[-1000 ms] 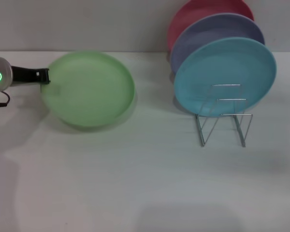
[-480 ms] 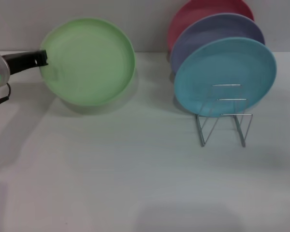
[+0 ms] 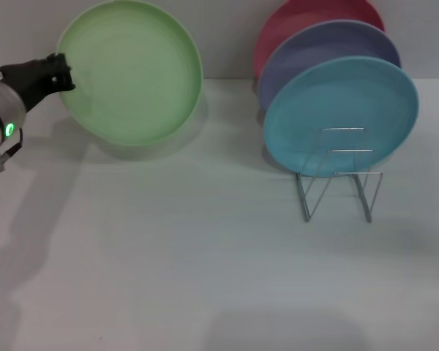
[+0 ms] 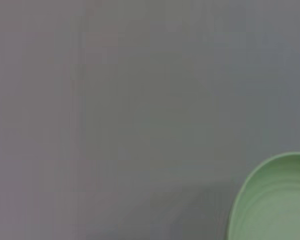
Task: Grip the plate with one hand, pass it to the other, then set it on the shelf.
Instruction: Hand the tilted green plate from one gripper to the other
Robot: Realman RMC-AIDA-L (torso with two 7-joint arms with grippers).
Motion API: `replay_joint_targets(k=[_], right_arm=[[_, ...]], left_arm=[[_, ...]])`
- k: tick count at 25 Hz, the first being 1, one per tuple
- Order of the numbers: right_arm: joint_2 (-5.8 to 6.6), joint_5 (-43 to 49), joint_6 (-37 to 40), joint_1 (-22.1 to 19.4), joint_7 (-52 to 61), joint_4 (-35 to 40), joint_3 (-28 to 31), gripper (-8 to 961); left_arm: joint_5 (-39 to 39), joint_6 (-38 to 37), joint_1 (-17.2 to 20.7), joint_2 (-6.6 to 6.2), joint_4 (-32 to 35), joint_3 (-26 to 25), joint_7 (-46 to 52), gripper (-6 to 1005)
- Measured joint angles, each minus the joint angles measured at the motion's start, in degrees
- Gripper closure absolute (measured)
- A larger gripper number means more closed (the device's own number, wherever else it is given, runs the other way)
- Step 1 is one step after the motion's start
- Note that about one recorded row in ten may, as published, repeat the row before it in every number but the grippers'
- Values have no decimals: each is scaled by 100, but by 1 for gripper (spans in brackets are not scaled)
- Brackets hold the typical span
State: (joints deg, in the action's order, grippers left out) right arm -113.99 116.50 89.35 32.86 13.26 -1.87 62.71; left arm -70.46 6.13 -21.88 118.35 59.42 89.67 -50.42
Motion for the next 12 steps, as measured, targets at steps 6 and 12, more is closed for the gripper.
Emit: replay_joint_targets(k=[6,12], right_arm=[[0,4,-142,15,-4,11,-5,449],[-5,5,-216,10,-6,7,-5,450]], left_arm=[[332,-1061,163,-10,365,768,-223,955],[1140,-2620,385,-9,508,1857,-170,952]])
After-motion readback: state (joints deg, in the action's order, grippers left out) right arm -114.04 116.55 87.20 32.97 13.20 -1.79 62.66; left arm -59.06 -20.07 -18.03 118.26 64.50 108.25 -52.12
